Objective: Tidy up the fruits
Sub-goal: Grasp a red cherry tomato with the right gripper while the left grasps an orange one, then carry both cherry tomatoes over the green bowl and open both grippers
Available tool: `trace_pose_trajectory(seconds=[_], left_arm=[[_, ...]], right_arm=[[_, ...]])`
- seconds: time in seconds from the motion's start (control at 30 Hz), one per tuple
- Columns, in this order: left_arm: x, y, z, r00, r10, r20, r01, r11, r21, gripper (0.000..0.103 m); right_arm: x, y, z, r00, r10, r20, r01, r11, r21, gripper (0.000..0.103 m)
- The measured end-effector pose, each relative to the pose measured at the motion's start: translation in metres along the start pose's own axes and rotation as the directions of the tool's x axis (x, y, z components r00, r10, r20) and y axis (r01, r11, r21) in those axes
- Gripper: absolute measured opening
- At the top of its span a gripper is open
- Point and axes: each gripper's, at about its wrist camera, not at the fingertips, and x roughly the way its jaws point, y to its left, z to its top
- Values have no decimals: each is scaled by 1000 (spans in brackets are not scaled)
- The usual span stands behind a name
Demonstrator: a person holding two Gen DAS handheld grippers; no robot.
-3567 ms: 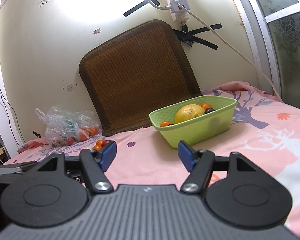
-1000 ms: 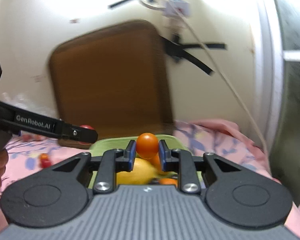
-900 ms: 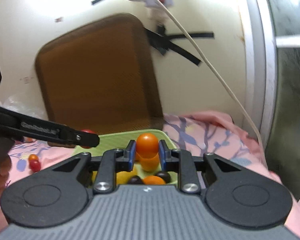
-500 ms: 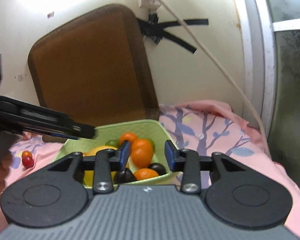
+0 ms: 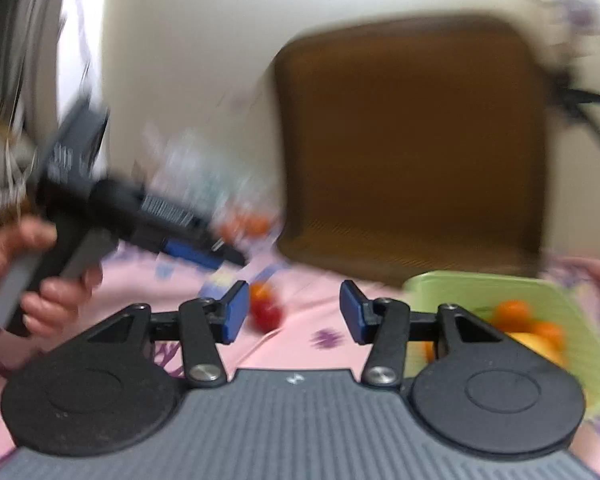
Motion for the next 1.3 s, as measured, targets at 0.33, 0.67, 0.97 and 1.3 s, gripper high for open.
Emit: trace_pose_trajectory(seconds=[0.33,0.67,0.97,1.3], left_arm=[[32,-2,0,999,-18,-45,17,999,-39,62],[35,-20,-17,997,51,-53,-51,999,-5,30],[-21,-61,-66,995,-92,-26,92,996,17,30],[-21,-130,-123,995,-80,-51,90,965,245,31]], right_arm=[[102,17,4,972,-6,-234,-5,999,-47,36],[52,12,-10,982,-24,-188,27,999,17,31],[-33,0,-44,989,-82,-125,89,994,56,31],[-80,-15,-72,967,-210,-144,220,973,61,32]])
